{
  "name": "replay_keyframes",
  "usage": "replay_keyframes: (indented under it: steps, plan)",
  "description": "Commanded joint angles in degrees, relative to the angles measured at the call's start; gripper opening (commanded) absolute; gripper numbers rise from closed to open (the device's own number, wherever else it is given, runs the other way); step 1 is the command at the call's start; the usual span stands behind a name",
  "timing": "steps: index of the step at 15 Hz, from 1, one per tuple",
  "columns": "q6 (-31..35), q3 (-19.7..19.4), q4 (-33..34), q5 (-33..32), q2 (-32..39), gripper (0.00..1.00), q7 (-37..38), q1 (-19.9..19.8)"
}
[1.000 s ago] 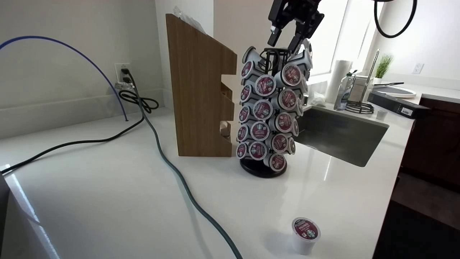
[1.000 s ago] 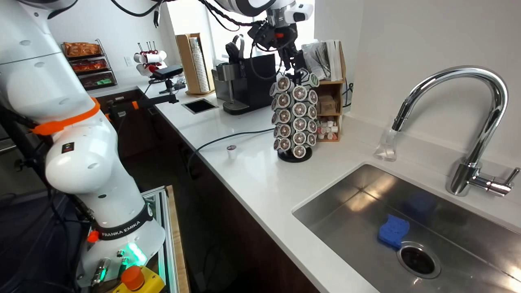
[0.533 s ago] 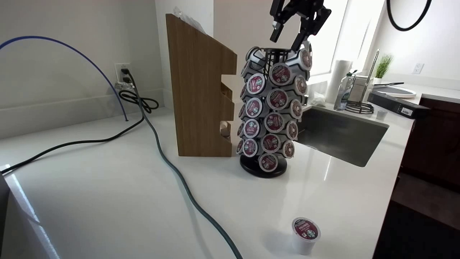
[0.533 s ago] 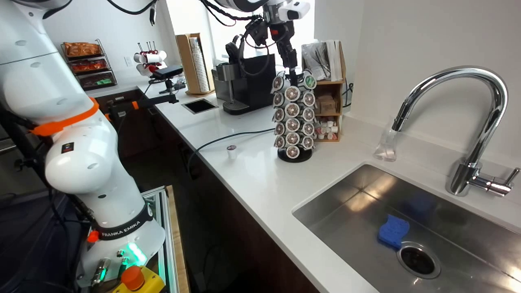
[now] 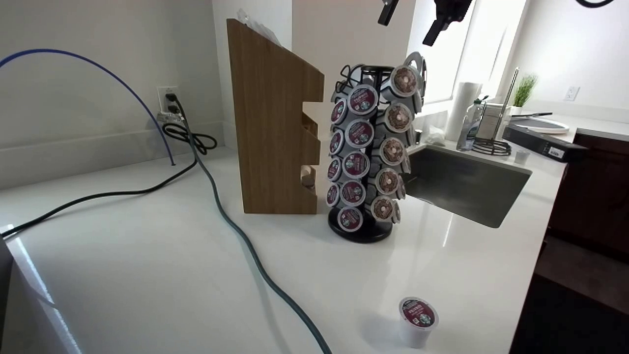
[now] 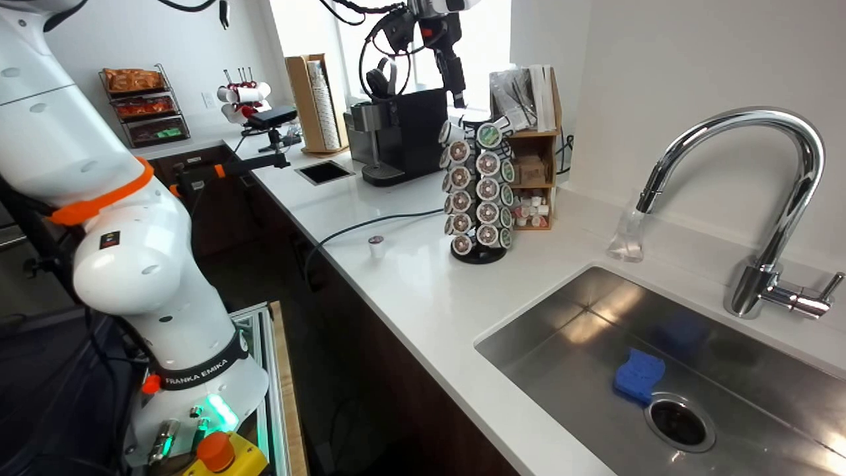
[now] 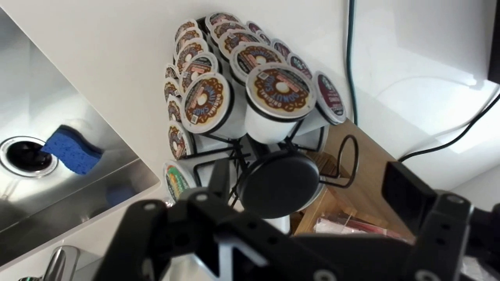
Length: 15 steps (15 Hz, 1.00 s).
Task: Turn the rack to the right
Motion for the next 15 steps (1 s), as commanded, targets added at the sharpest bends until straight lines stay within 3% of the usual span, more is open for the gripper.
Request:
replay_keyframes:
  steps: [1, 5, 9, 13, 14, 15]
  plan:
    - [-2.6, 1.2, -1.6, -2.0, -2.9, 0.99, -5.2, 0.1]
    - [-3.7, 3.8, -2.8, -9.9, -5.8, 1.00, -7.9, 0.0]
    - [-1.3, 5.5, -4.1, -11.4, -7.0, 1.00, -3.8, -0.2]
    - [10.8, 4.4, -6.9, -10.6, -7.3, 0.99, -9.2, 0.2]
    - [14.5, 4.2, -7.4, -11.0, -6.6, 0.82, -10.0, -0.1]
    - [18.2, 3.8, -7.8, -11.3, -5.4, 0.74, -11.3, -0.4]
